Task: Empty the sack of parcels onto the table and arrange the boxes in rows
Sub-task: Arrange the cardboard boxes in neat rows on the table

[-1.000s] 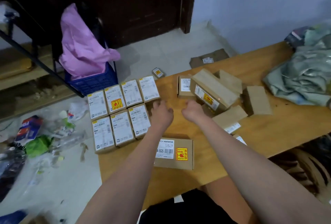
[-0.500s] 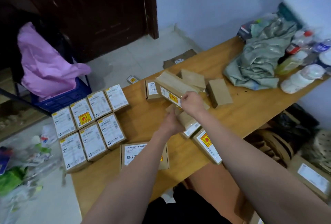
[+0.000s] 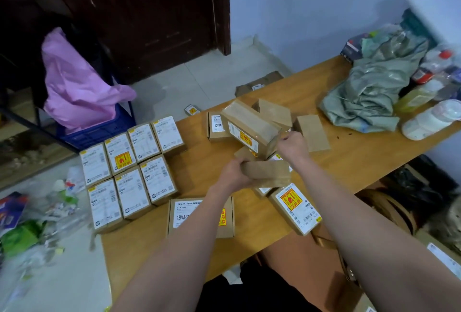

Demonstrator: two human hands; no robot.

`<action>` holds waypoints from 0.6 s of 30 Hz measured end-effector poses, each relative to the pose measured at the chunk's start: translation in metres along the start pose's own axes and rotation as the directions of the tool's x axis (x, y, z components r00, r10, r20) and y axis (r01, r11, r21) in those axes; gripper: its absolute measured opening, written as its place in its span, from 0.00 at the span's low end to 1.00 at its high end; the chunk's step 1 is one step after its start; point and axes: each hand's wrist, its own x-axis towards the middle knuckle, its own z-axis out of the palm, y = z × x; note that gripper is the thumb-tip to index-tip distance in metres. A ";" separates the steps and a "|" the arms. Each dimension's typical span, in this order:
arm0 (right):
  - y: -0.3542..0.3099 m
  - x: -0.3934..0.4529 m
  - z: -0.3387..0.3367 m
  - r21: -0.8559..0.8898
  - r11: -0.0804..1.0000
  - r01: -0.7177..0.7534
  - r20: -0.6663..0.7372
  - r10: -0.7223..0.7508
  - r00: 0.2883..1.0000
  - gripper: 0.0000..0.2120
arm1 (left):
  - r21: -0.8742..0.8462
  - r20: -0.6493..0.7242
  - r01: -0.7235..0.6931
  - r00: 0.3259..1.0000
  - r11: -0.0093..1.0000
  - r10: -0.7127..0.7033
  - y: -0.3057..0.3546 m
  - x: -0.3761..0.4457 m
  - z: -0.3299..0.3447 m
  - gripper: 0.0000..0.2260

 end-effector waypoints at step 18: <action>-0.050 -0.043 0.088 0.050 0.944 -0.326 0.882 0.112 0.458 0.22 | -0.371 -0.165 -0.085 0.986 0.925 0.024 -0.101 -0.050 -0.108 0.35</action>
